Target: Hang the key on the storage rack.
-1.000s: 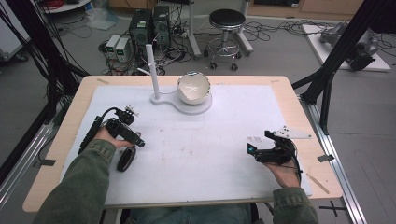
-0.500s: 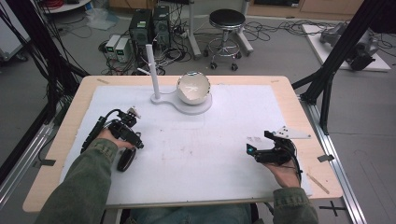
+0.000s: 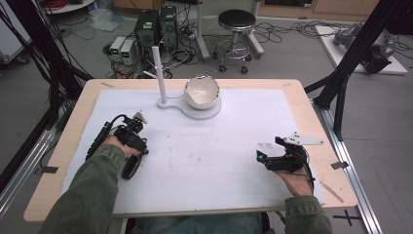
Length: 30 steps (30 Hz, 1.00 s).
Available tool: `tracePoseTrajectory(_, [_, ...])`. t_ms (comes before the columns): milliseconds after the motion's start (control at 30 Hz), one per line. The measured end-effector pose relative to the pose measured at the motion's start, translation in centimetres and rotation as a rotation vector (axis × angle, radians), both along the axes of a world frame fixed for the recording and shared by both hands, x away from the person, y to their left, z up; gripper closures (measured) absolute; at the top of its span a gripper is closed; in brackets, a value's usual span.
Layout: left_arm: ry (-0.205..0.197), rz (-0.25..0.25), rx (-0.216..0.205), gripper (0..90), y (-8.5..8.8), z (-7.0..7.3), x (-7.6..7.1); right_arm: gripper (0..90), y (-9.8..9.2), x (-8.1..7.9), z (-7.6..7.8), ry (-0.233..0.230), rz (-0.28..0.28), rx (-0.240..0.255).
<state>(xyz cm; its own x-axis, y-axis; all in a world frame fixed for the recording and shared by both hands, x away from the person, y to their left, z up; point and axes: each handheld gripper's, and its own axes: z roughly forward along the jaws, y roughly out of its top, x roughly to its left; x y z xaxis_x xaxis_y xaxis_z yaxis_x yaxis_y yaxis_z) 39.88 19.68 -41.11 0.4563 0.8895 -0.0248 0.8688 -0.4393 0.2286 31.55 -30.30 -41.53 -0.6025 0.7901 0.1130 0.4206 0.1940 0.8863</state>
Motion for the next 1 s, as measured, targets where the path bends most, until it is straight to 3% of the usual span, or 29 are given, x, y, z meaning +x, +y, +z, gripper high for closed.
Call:
tracePoseTrajectory(167, [0.013, 0.014, -0.024, 62.6, 0.4, 0.2, 0.1, 0.6, 0.1, 0.0, -0.1, 0.001, 0.008, -0.008])
tracePoseTrajectory(367, [0.019, 0.007, -0.005, 72.8, 0.3, 0.2, 0.2, 0.6, 0.1, 0.0, -0.1, 0.002, 0.008, -0.013])
tracePoseTrajectory(467, [0.045, 0.016, -0.031, 74.7, 0.7, 0.2, 0.5, 0.6, 0.2, 0.0, -0.1, 0.008, 0.008, -0.015])
tracePoseTrajectory(500, [0.055, 0.015, -0.040, 81.6, 0.9, 0.2, 0.6, 0.6, 0.2, 0.1, -0.1, 0.005, 0.010, -0.017])
tracePoseTrajectory(633, [0.076, 0.000, -0.075, 84.4, 1.5, 0.1, 0.9, 0.6, 0.3, 0.1, -0.2, 0.010, 0.014, -0.024])
tracePoseTrajectory(1000, [0.078, -0.032, -0.090, 84.7, 1.7, 0.2, 0.8, 0.6, 0.2, 0.0, -0.2, 0.007, 0.008, -0.023])
